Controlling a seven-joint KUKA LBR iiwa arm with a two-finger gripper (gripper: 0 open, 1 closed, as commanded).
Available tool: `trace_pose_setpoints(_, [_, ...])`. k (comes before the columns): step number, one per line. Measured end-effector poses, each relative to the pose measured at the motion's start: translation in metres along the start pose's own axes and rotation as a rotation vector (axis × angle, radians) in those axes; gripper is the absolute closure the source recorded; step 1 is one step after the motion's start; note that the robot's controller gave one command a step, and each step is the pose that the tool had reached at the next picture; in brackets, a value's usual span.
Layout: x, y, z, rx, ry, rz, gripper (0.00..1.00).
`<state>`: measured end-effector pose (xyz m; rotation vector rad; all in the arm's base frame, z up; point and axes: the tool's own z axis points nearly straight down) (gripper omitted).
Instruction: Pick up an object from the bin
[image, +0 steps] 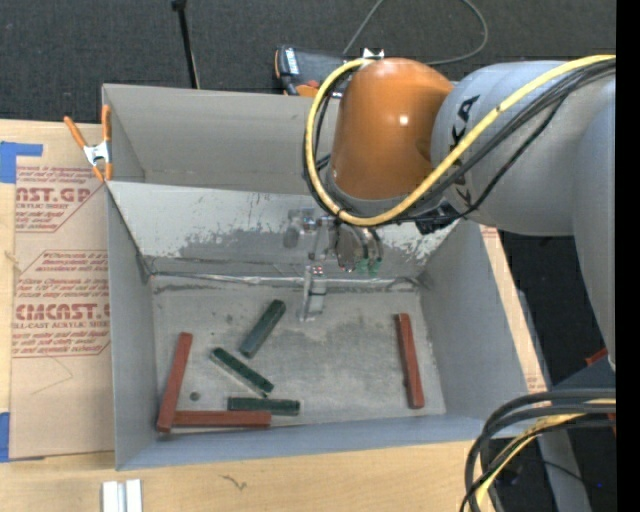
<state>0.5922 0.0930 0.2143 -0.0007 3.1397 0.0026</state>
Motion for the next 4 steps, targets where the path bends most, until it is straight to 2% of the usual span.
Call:
trace_pose_setpoints(1, [0.004,0.012,0.123,0.002,0.008,-0.141,0.0])
trace_pose_setpoints(2, [0.005,0.009,0.145,0.001,0.002,-0.306,0.0])
trace_pose_setpoints(3, [0.004,0.01,0.144,-0.001,0.001,-0.305,1.0])
trace_pose_setpoints(4, [0.017,0.0,-0.008,0.002,-0.009,-0.293,1.0])
